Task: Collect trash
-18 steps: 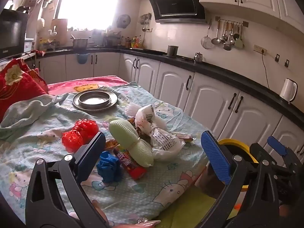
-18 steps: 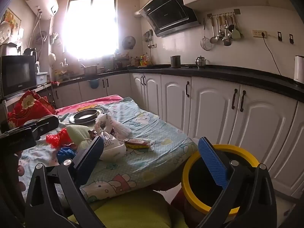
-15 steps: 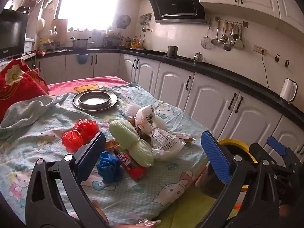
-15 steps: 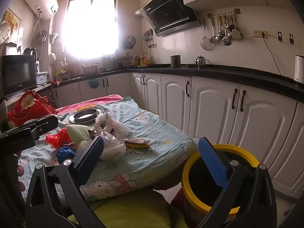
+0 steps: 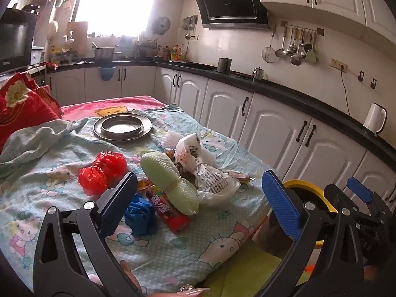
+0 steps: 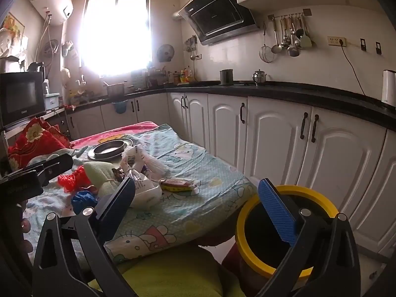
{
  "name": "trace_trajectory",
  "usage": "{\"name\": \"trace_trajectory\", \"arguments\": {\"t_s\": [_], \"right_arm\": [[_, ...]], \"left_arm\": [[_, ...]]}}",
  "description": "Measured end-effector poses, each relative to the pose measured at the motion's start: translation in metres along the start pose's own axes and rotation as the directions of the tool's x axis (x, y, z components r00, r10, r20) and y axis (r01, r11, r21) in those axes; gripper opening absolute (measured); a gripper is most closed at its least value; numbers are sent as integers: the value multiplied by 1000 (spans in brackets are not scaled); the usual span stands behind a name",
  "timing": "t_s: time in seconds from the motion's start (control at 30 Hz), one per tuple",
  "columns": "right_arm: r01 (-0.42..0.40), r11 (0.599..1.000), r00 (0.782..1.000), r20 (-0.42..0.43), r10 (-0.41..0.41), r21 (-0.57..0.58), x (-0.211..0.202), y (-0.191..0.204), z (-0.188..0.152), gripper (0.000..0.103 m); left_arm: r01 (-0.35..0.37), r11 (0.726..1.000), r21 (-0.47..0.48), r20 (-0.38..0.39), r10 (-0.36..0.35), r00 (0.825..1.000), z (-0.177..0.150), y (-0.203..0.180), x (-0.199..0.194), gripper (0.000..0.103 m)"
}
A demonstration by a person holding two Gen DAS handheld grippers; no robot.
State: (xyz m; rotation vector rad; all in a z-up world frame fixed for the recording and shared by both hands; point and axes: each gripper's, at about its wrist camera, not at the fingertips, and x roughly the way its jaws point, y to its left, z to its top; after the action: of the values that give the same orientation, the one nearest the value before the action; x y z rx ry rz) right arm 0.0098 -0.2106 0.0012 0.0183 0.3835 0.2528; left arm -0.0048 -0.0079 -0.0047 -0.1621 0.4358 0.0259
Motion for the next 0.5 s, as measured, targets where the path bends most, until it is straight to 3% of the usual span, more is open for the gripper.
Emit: {"name": "trace_trajectory", "arguments": {"t_s": [0.5], "right_arm": [[3,1000,1000,-1,-3,2,1,0,-1,97]], "left_arm": [[3,1000,-11,-6,-3,1000,2,7,4,92]]}}
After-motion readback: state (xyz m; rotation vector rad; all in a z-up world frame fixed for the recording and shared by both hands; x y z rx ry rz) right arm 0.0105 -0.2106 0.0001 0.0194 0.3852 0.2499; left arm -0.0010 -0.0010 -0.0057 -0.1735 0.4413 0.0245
